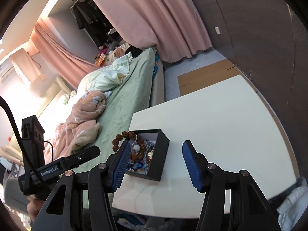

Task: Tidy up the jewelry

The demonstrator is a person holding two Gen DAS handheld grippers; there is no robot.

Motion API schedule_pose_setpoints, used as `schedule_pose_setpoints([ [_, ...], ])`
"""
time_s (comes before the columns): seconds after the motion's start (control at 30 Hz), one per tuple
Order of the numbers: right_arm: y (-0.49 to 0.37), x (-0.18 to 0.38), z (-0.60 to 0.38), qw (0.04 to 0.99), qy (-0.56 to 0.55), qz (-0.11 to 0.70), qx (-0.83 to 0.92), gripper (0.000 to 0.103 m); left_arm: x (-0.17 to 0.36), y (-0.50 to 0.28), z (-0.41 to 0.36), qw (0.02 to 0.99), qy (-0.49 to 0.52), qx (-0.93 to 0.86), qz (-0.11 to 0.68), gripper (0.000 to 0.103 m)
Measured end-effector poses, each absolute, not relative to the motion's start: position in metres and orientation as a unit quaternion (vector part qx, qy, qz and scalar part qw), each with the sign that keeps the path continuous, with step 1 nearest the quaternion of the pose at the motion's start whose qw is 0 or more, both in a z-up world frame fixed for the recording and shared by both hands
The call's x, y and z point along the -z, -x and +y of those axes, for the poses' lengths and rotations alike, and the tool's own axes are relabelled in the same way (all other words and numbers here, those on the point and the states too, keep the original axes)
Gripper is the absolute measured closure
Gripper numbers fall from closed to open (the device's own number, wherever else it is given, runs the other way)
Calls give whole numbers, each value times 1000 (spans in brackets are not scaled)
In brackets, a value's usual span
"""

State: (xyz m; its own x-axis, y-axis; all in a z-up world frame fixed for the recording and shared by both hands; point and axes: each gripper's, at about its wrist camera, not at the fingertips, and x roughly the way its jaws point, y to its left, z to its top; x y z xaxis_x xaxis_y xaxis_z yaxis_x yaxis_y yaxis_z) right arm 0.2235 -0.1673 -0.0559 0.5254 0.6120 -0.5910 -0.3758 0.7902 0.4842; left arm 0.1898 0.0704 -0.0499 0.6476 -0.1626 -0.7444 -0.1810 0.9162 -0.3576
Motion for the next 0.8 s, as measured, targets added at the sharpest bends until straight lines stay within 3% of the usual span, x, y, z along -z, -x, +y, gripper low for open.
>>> schedule_pose_setpoints([
  [0.07,-217,55,-172,858,-153,395,-290,45,45,-182,65,886,203,-3,417,11],
  [0.2,-202,50,-181,858,-157,394,-290,26,33,-167,55,892,197,2,408,11],
  [0.4,-179,38,-187,856,-154,394,-297,23,19,-144,46,899,186,-2,397,11],
  [0.53,-163,29,-191,859,-144,395,-290,7,8,-128,42,904,181,-1,388,5],
  [0.67,-147,19,-194,867,-122,399,-273,0,-6,-109,41,911,181,4,371,1],
  [0.8,-129,10,-198,872,-110,398,-262,0,-13,-90,39,914,182,12,362,1],
])
